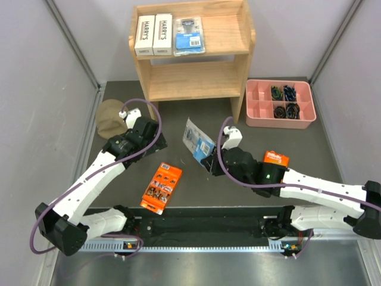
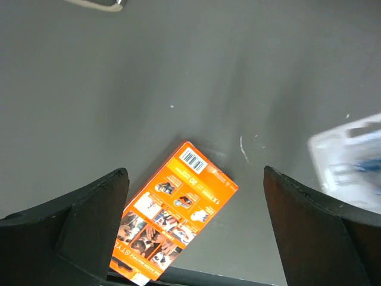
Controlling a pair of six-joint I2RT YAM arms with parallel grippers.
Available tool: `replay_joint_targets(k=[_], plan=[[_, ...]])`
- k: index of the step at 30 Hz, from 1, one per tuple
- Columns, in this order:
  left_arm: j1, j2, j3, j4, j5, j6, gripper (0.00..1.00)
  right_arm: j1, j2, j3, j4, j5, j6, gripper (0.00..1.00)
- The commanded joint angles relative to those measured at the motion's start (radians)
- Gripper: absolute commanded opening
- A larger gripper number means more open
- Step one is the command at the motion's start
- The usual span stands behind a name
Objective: Place and organize the shaving razors onto the shelf
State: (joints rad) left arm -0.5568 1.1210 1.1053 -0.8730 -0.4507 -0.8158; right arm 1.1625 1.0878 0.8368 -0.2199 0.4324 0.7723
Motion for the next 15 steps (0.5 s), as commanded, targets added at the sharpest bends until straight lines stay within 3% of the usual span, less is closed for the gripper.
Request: replay_joint_targets(k=[1, 15], plan=[[-0.002, -0.024, -0.019, 0.017, 0.003, 0.007, 0.99, 0.003, -0.068, 0.133, -0.019, -0.015, -0.056, 0.0], [-0.002, -0.041, -0.047, 0.017, 0.063, 0.013, 0.99, -0.009, -0.02, 0.543, -0.064, 0.011, -0.284, 0.0]])
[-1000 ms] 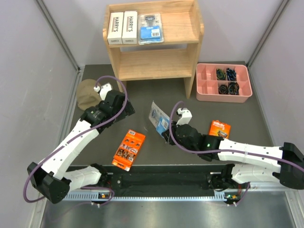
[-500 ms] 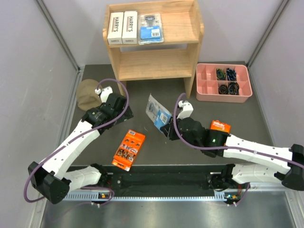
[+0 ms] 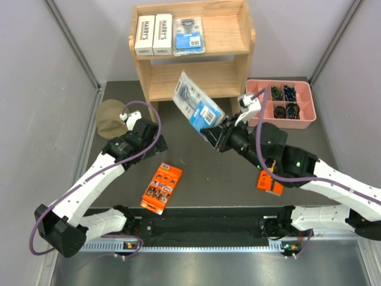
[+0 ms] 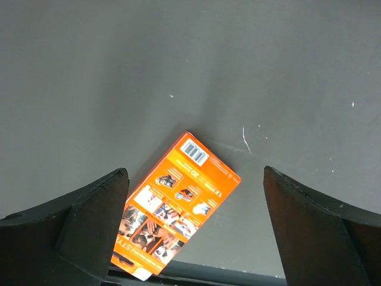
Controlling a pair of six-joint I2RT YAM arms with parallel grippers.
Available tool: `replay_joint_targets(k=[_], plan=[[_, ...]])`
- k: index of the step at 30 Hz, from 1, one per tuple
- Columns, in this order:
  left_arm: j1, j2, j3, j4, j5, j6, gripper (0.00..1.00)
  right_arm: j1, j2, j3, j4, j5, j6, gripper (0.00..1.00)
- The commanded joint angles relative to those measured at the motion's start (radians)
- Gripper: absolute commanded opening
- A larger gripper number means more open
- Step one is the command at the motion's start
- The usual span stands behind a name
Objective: Place and organize the shaving razors onto the shelf
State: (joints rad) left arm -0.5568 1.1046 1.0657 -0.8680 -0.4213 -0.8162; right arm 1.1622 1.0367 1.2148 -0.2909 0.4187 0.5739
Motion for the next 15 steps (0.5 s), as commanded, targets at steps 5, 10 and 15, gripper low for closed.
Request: replay_joint_targets(k=[5, 10, 15], plan=[[-0.002, -0.023, 0.029, -0.034, 0.05, 0.066, 0.99, -0.042, 0.121, 0.383, -0.068, -0.017, -0.103, 0.0], [-0.002, -0.014, 0.088, -0.098, 0.056, 0.11, 0.99, -0.104, 0.216, 0.6, -0.149, -0.09, -0.079, 0.0], [-0.002, -0.005, 0.126, -0.095, 0.078, 0.137, 0.99, -0.192, 0.322, 0.782, -0.145, -0.156, -0.019, 0.0]])
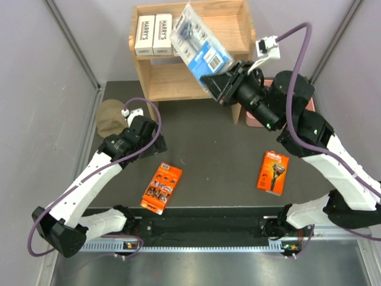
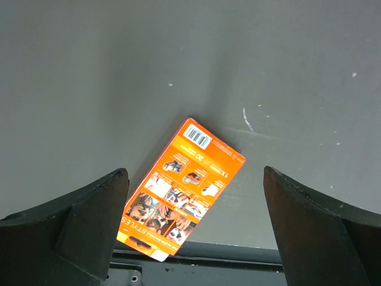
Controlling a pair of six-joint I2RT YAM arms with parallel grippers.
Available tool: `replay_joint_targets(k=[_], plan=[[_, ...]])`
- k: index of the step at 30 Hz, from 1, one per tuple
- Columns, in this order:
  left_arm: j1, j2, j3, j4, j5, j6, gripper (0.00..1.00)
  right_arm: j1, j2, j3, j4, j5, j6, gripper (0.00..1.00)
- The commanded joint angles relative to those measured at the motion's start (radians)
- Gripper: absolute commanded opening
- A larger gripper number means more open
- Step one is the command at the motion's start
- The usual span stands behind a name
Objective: Place and organize the shaving razors onto the shelf
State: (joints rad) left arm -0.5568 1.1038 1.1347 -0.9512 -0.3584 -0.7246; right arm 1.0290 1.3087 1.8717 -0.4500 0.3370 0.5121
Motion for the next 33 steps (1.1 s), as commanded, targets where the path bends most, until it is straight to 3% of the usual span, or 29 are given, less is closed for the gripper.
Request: replay_joint_targets(k=[1, 12, 19, 33], plan=[[-0.002, 0.002, 0.062, -0.011, 0.018, 0.065, 0.99, -0.072, 0.063, 0.142, 0.023, -0.085, 0.067, 0.0], [-0.002, 0.03, 0.093, -0.023, -0.001, 0.116, 0.99, -0.207, 0.17, 0.25, 0.092, -0.184, 0.177, 0.0], [-0.002, 0.022, 0.005, 0.066, 0.021, 0.091, 0.99, -0.276, 0.161, 0.152, 0.215, -0.171, 0.241, 0.0], [-0.002, 0.051, 0.06, 0.035, 0.022, 0.132, 0.99, -0.449, 0.244, 0.09, 0.339, -0.273, 0.405, 0.0]])
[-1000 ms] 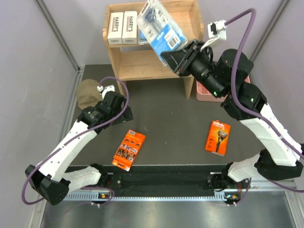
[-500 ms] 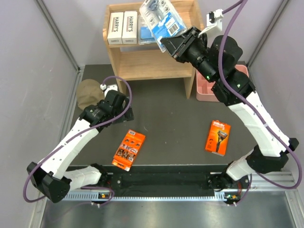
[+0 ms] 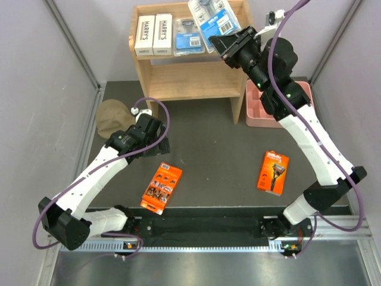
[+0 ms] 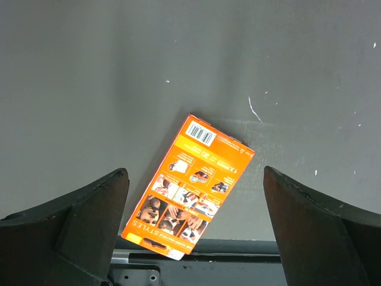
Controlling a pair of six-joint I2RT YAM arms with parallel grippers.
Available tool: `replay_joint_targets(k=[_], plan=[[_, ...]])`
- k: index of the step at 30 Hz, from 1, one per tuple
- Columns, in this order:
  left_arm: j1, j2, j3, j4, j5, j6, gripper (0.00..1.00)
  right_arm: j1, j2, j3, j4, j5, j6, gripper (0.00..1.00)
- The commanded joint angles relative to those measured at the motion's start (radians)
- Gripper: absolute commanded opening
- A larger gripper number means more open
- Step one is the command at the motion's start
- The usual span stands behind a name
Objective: Place and organize the shaving razors onto the shelf
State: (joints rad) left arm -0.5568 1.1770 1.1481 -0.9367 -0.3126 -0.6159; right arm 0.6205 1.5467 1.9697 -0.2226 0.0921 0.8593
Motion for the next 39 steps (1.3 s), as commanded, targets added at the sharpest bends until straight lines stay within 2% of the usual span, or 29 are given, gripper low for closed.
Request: replay_joint_targets(k=[1, 7, 11, 20, 31, 39], plan=[[0.0, -0.022, 0.044, 0.022, -0.023, 0.025, 0.99, -0.059, 0.016, -0.012, 0.117, -0.034, 0.076, 0.0], [-0.002, -0.011, 0.022, 0.03, -0.01, 0.015, 0.99, -0.114, 0.047, -0.054, 0.169, -0.052, 0.158, 0.0], [0.0, -0.011, 0.01, 0.026, -0.019, 0.016, 0.99, -0.151, 0.107, -0.019, 0.149, -0.08, 0.184, 0.0], [-0.002, -0.014, 0.01, 0.024, -0.017, 0.012, 0.99, -0.163, 0.17, -0.017, 0.181, -0.088, 0.241, 0.01], [-0.002, -0.019, -0.004, 0.026, -0.023, 0.004, 0.99, -0.163, 0.153, -0.092, 0.215, -0.065, 0.274, 0.04], [-0.002, -0.028, -0.01, 0.024, -0.023, -0.002, 0.99, -0.162, 0.121, -0.181, 0.31, -0.026, 0.302, 0.04]])
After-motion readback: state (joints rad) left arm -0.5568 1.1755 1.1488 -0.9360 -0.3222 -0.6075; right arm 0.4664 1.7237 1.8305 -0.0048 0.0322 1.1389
